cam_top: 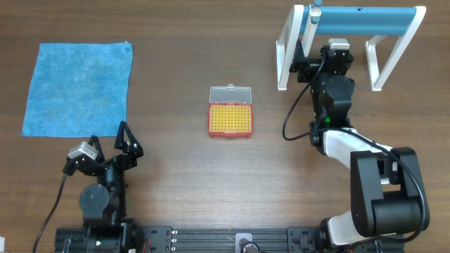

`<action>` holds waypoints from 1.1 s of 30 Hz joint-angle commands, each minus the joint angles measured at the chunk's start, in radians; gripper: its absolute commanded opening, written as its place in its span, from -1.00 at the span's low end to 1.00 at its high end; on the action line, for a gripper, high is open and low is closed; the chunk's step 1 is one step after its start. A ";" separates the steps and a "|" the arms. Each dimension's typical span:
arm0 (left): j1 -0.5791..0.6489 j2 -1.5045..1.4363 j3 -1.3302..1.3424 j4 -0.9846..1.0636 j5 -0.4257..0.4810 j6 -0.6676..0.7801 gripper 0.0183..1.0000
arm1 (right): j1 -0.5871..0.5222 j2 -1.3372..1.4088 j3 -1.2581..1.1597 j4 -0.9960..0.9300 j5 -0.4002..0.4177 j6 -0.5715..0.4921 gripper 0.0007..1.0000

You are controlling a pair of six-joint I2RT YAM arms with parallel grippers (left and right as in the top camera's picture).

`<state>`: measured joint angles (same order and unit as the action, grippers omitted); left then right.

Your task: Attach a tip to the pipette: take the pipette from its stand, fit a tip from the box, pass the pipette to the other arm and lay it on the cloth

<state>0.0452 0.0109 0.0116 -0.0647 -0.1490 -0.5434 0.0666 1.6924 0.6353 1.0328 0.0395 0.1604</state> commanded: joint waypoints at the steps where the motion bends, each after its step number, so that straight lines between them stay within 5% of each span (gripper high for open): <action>1: 0.000 -0.006 -0.006 0.002 0.002 0.008 1.00 | -0.002 0.029 0.020 0.001 -0.005 0.014 0.95; 28: 0.000 -0.005 -0.006 0.002 0.002 0.008 1.00 | -0.015 0.064 0.066 0.002 -0.002 0.011 1.00; 33: 0.000 -0.006 -0.006 0.002 0.002 0.008 1.00 | -0.015 0.064 0.066 0.000 -0.002 0.011 0.64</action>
<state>0.0452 0.0109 0.0116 -0.0647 -0.1490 -0.5434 0.0544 1.7428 0.6838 1.0325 0.0395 0.1650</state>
